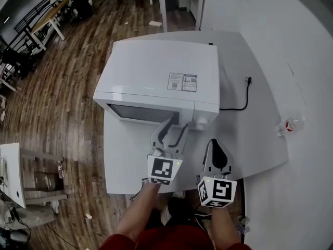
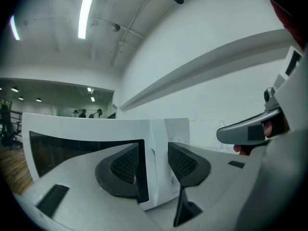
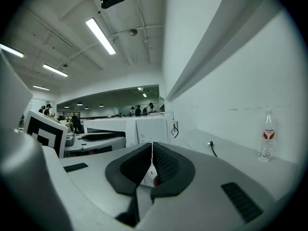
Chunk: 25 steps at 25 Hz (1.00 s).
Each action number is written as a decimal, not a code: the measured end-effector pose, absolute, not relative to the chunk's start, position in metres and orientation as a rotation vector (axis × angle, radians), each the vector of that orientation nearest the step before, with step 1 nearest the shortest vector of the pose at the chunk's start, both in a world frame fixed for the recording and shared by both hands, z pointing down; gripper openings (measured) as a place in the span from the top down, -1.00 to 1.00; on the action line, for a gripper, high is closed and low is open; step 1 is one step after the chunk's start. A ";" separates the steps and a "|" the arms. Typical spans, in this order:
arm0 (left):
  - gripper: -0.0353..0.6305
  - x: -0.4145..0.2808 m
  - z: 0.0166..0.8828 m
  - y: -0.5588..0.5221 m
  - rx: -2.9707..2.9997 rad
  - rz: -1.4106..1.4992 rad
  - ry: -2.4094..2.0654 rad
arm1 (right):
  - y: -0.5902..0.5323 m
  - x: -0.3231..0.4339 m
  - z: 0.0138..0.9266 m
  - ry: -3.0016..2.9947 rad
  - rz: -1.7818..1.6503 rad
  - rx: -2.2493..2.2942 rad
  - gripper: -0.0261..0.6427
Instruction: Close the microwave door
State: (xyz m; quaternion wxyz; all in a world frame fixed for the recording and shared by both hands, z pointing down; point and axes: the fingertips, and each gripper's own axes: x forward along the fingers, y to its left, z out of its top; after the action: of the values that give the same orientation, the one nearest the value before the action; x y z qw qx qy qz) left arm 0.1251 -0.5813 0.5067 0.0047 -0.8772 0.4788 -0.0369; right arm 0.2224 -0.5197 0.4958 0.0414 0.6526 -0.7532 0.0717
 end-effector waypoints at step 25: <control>0.40 -0.109 0.397 -0.477 -2.550 -0.073 1.862 | -0.479 0.041 0.376 -2.551 -0.018 1.849 0.83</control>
State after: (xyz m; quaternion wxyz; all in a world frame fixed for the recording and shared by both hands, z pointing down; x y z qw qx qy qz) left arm -0.1090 -0.4771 0.3968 -0.0085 -0.8074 0.5895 -0.0230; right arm 0.0414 -0.4793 0.3762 -0.0048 0.5869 -0.8097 -0.0057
